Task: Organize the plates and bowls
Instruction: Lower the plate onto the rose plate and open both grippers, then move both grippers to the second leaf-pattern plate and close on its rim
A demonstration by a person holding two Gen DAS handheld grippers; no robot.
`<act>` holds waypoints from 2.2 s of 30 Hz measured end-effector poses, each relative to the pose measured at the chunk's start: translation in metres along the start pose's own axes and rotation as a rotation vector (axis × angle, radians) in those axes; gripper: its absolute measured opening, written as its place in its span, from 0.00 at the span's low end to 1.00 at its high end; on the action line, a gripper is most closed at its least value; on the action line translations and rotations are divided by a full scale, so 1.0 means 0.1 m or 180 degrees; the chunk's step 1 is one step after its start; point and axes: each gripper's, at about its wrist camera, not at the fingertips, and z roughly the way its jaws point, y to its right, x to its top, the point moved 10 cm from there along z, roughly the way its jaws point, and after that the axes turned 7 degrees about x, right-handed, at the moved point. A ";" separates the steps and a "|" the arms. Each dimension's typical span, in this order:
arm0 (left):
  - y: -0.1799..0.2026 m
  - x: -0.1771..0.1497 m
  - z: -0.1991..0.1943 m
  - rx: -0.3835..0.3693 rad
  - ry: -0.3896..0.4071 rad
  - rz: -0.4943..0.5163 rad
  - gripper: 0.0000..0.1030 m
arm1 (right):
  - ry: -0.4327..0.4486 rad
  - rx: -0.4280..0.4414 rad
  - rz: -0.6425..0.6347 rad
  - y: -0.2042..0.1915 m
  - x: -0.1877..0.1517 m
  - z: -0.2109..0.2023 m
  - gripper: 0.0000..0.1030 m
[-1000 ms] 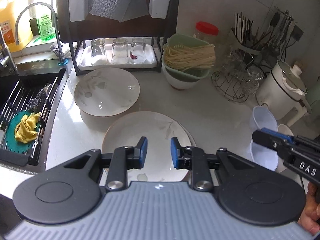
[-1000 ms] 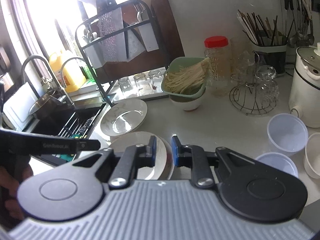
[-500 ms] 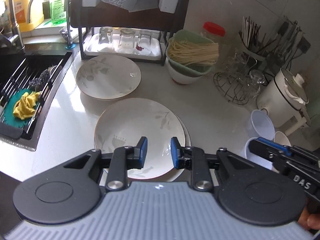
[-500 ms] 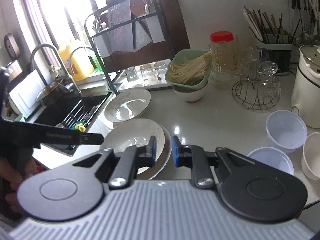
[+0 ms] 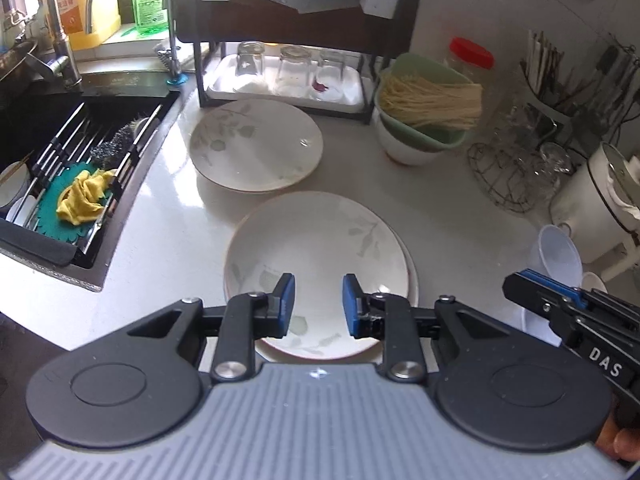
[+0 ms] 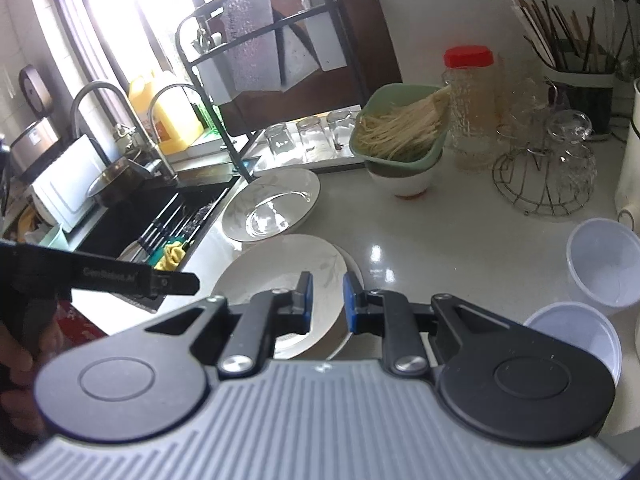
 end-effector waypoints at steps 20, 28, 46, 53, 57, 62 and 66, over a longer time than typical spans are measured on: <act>-0.72 0.68 0.55 -0.0042 -0.0020 -0.0004 0.39 | -0.0128 -0.0183 -0.0217 -0.28 0.40 0.71 0.20; -1.00 1.00 0.83 -0.0136 0.0022 -0.0125 0.59 | -0.0217 -0.0300 -0.0169 -0.25 0.62 1.04 0.60; -1.48 1.17 2.04 -0.0237 -0.0298 -0.0169 0.60 | -0.0721 -0.0361 0.0207 -0.09 0.51 2.23 0.62; -1.47 1.31 2.35 -0.0322 -0.0378 -0.0050 0.47 | -0.0778 -0.0470 0.0565 0.10 0.49 2.65 0.45; -1.46 1.41 2.43 -0.0384 -0.0364 0.0005 0.42 | -0.0718 -0.0558 0.0685 0.20 0.51 2.73 0.33; -1.43 1.53 2.52 -0.0438 -0.0362 0.0066 0.32 | -0.0579 -0.0542 0.0732 0.23 0.59 2.81 0.24; -1.44 1.62 2.56 -0.0443 -0.0275 0.0086 0.25 | -0.0605 -0.0622 0.0739 0.26 0.58 2.88 0.13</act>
